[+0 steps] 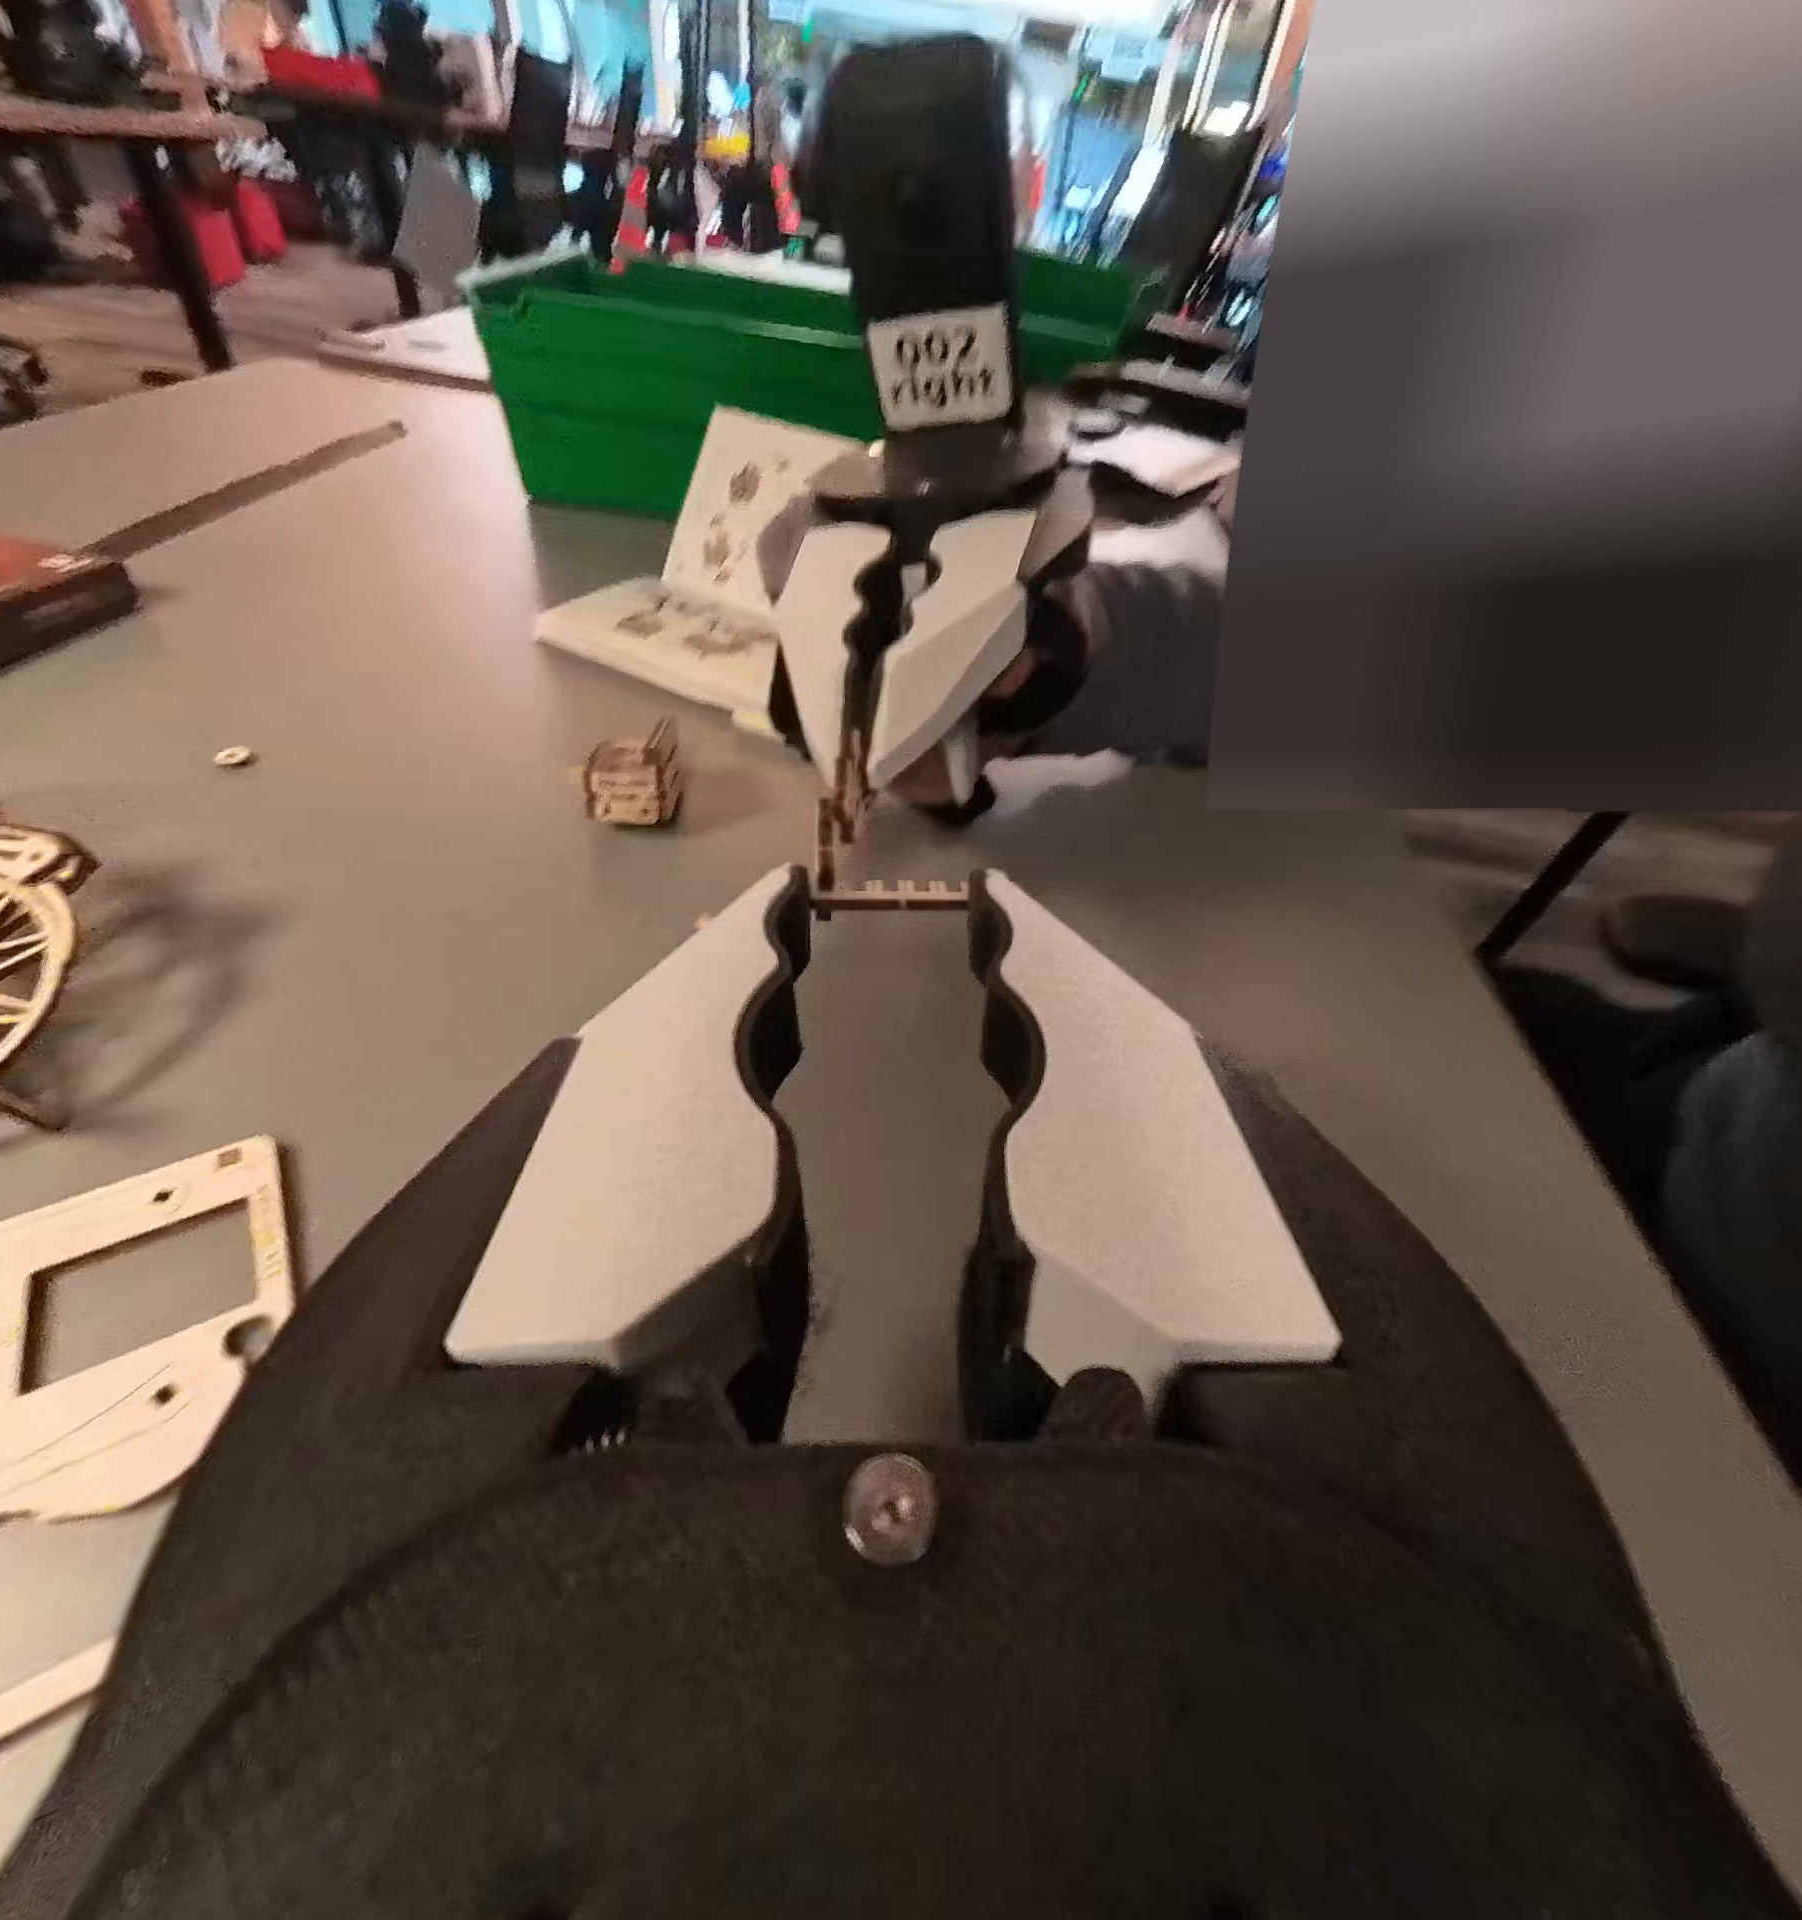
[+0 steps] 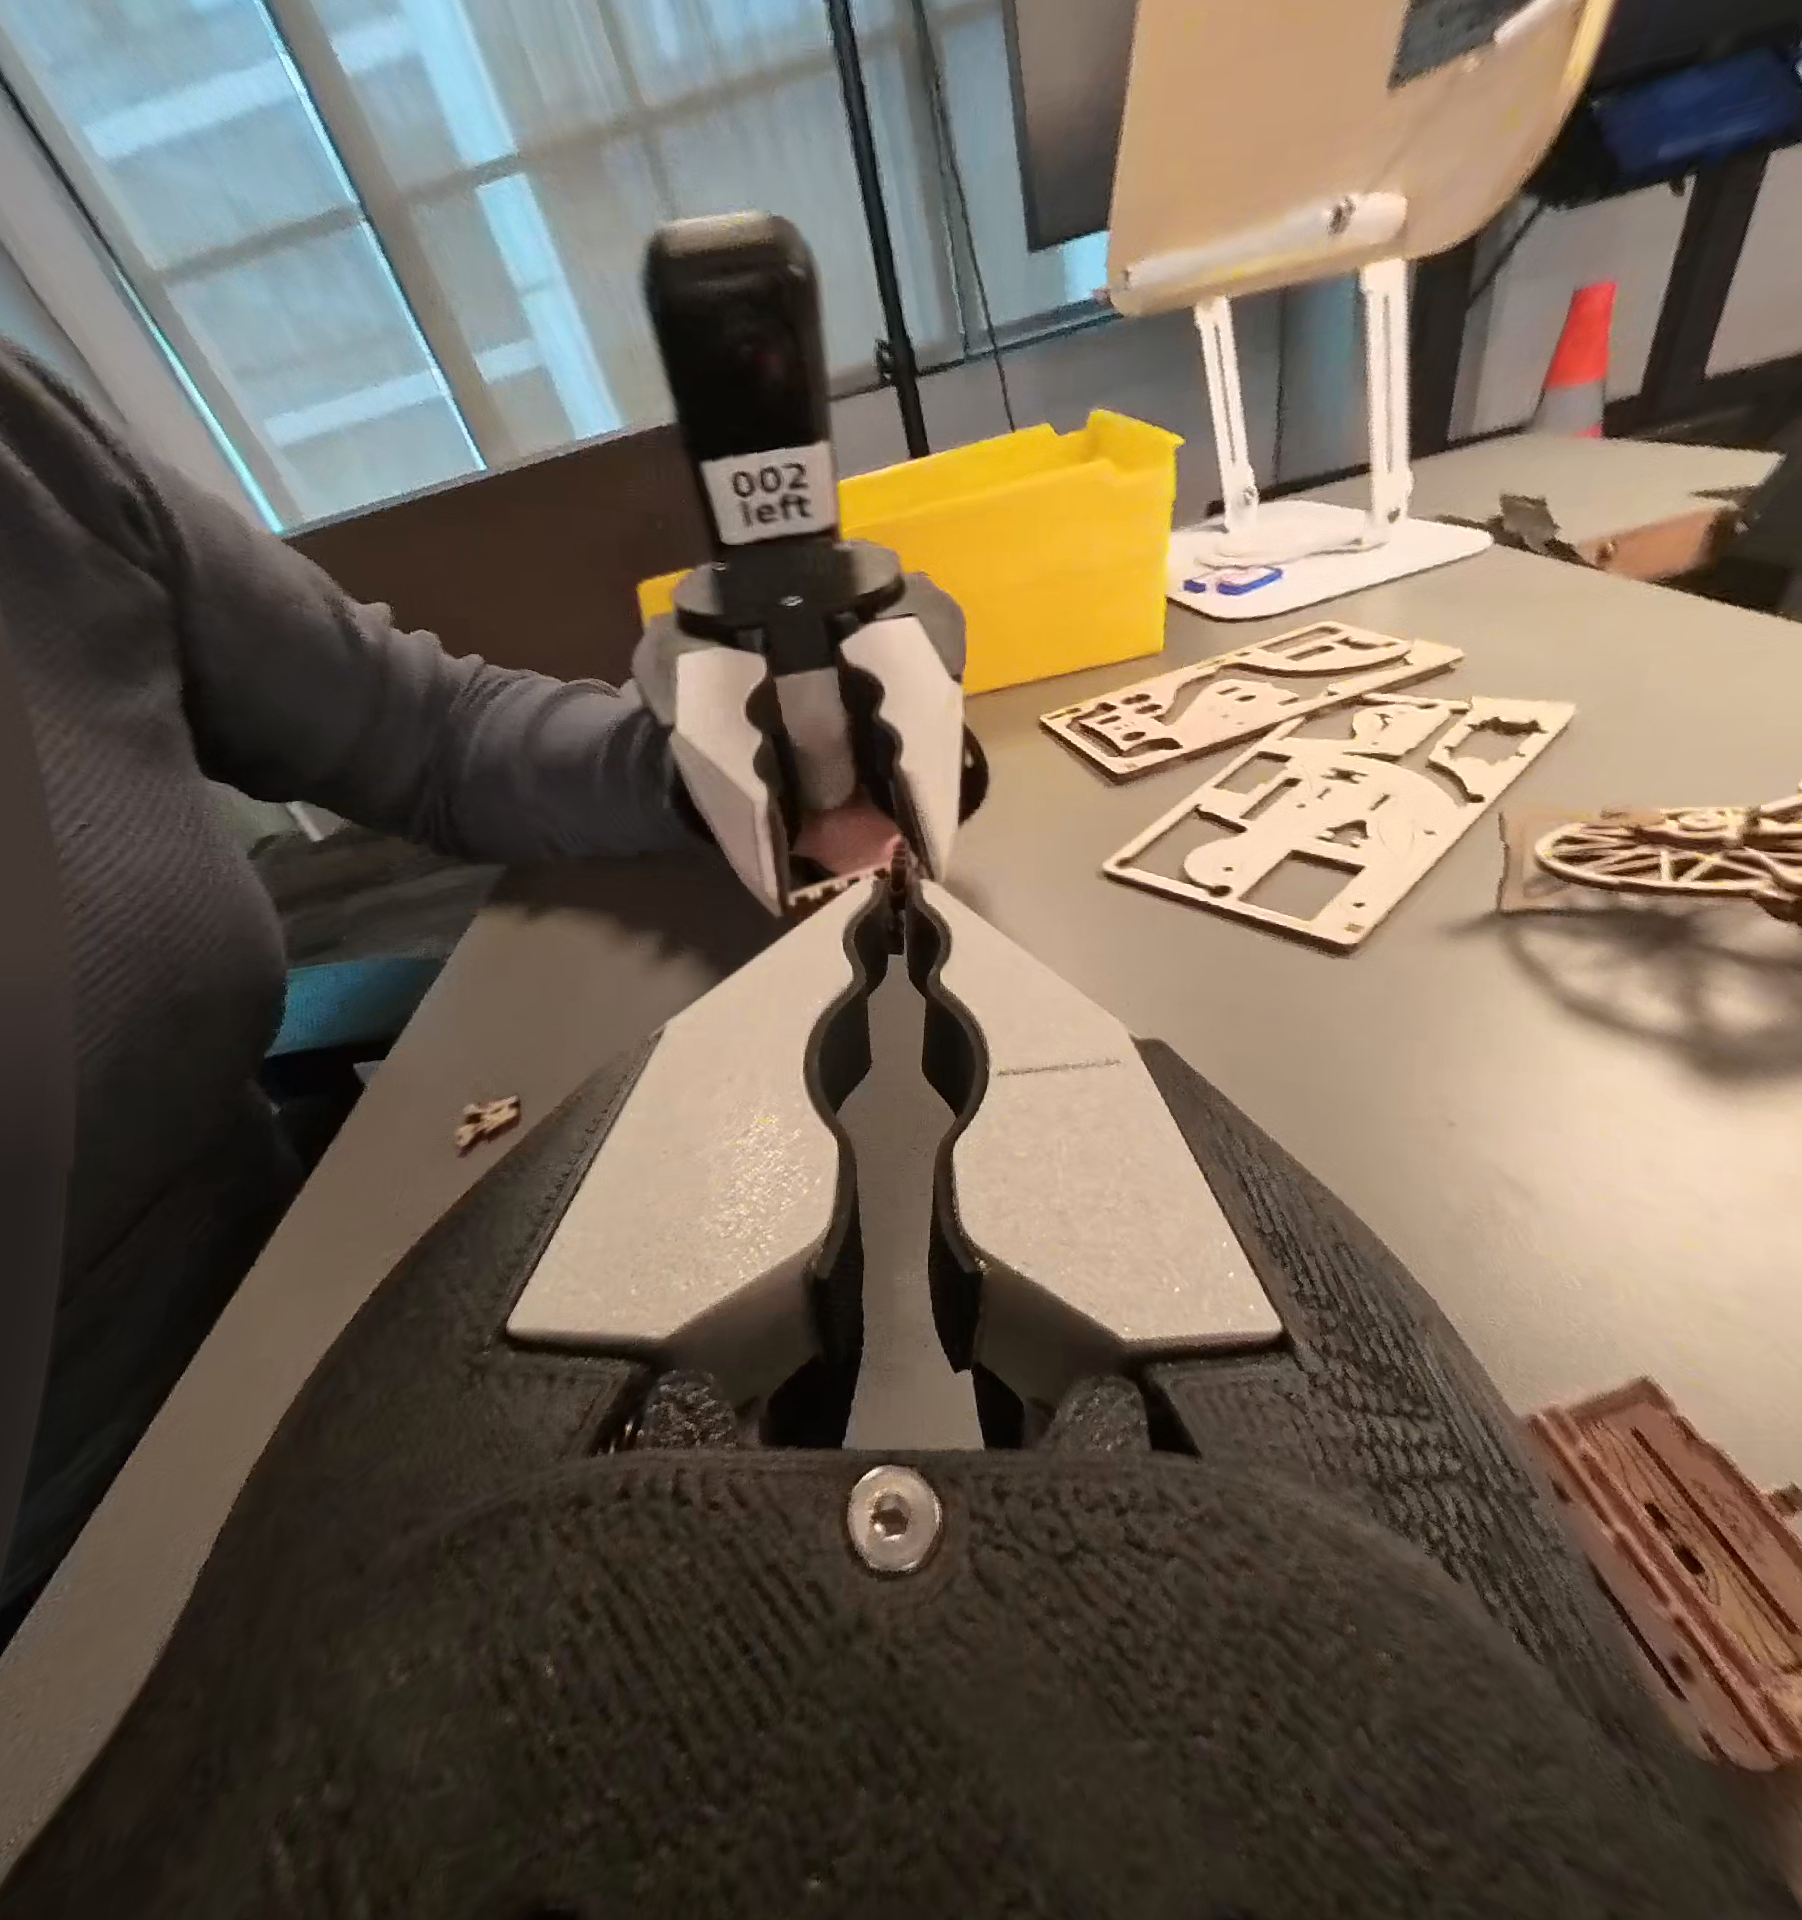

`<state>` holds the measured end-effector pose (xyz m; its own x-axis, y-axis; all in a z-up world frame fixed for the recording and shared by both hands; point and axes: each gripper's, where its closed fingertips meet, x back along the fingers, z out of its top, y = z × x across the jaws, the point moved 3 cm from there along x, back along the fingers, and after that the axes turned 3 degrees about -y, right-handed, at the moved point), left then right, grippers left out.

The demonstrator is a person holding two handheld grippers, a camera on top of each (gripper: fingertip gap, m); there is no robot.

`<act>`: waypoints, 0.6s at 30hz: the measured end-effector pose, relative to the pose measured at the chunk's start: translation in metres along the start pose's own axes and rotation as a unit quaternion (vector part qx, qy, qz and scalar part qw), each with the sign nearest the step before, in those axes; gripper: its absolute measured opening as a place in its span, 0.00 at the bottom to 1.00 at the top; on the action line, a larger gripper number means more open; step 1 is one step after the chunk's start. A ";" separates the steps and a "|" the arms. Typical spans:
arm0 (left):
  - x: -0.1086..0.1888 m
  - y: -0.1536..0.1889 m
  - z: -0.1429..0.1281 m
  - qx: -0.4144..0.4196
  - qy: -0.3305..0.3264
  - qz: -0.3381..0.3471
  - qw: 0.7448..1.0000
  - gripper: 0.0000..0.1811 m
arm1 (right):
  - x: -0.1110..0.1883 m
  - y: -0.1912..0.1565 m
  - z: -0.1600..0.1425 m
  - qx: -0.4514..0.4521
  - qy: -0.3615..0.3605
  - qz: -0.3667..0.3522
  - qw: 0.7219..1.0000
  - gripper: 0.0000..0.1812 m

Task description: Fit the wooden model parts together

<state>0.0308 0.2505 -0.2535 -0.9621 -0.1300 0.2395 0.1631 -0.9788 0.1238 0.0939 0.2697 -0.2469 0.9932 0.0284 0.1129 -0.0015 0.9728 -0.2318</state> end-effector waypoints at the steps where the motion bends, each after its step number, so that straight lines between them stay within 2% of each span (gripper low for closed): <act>1: 0.001 0.003 0.003 0.007 0.015 -0.014 1.000 0.16 | 0.000 -0.003 0.001 0.006 0.003 0.008 1.000 0.00; 8: 0.005 0.004 0.009 0.038 0.050 -0.039 0.997 0.16 | -0.007 -0.013 0.002 0.020 0.012 0.027 0.999 0.00; 18: 0.005 0.004 0.007 0.047 0.050 -0.049 0.996 0.16 | -0.008 -0.012 0.003 0.031 0.016 0.019 0.999 0.00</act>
<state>0.0287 0.2472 -0.2451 -0.9908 -0.0539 0.1245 0.0820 -0.9690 0.2329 0.0856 0.2581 -0.2421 0.9954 0.0600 0.0748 -0.0461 0.9835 -0.1751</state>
